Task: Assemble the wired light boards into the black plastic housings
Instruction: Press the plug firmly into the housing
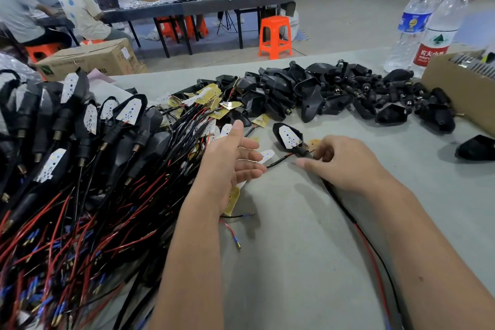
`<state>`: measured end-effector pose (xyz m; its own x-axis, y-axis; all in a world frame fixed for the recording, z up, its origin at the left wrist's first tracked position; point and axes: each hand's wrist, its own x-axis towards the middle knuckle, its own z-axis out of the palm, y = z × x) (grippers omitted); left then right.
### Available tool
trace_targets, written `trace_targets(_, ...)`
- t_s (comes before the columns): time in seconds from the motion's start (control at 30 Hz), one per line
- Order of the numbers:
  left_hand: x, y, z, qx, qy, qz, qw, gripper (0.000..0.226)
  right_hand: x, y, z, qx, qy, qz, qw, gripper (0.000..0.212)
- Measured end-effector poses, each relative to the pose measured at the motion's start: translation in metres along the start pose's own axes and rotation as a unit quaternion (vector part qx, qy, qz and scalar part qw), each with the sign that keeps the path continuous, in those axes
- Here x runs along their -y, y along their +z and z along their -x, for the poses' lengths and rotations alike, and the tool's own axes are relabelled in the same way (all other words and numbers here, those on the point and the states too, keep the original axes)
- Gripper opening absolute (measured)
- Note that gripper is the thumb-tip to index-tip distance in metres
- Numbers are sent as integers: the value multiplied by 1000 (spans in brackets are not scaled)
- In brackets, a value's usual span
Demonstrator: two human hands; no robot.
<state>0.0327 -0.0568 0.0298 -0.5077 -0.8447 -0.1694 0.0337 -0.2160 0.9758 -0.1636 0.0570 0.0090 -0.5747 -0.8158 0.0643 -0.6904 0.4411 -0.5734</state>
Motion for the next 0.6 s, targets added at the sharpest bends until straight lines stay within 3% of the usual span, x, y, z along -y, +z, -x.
trace_targets(0.13, 6, 3, -4, -36, -2, 9, 999, 42, 2, -2, 1, 27, -46, 16, 998, 21)
trace_targets(0.27, 9, 16, -1, -36, -16, 31, 999, 38, -6, -7, 0, 16, -75, -80, 994, 13)
trace_targets(0.33, 10, 21, 2, -31, -12, 40, 999, 48, -4, -7, 1, 37, -92, -140, 985, 14)
trace_targets(0.4, 10, 20, 4, -19, 13, 64, 998, 43, 0, -3, 2, 71, -102, -200, 972, 16)
trace_targets(0.5, 8, 16, 5, -20, 48, 79, 996, 29, 4, -1, 3, 87, -133, -215, 964, 21)
trace_targets(0.6, 7, 15, 5, -29, 30, 82, 996, 29, 4, -5, 3, 82, -149, -223, 960, 24)
